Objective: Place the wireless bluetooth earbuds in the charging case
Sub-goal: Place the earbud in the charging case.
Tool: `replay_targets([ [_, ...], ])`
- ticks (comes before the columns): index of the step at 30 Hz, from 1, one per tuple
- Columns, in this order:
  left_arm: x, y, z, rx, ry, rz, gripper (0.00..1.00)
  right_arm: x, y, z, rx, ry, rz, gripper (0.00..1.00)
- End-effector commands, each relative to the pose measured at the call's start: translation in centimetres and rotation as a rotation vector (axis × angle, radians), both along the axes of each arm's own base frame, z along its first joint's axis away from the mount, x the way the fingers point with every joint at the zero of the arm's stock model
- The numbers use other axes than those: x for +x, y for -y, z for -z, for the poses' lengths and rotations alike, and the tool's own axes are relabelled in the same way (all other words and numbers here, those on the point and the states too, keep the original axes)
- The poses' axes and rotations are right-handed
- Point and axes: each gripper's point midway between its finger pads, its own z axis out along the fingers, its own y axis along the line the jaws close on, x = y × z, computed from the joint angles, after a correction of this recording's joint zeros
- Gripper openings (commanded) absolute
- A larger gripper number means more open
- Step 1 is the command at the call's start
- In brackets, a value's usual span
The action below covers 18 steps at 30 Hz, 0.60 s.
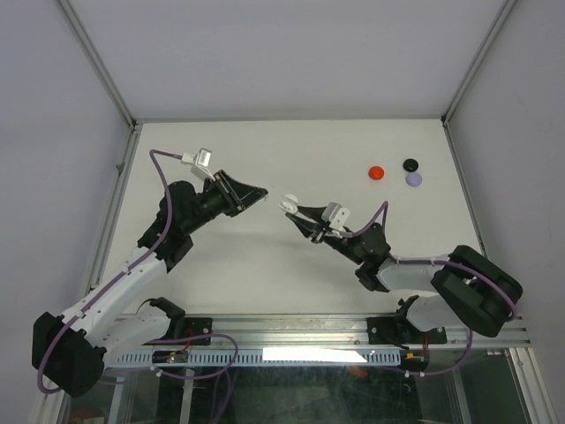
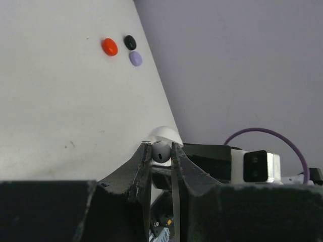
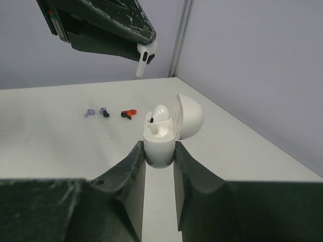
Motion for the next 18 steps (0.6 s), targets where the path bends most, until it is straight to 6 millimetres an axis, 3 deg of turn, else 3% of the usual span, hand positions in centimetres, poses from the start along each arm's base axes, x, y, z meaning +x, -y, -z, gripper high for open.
replay_targets([
  [1, -1.3, 1.4, -4.9, -0.129, 0.143, 0.060, 0.00, 0.6, 0.2, -4.5, 0.128, 0.094, 0.043, 0.00],
  [9, -2.4, 4.0, -5.0, -0.165, 0.174, 0.124, 0.00, 0.8, 0.4, -5.0, 0.187, 0.074, 0.054, 0.00],
  [18, -2.3, 6.0, -4.2, -0.157, 0.174, 0.133, 0.00, 0.5, 0.5, -5.3, 0.201, 0.077, 0.049, 0.00],
])
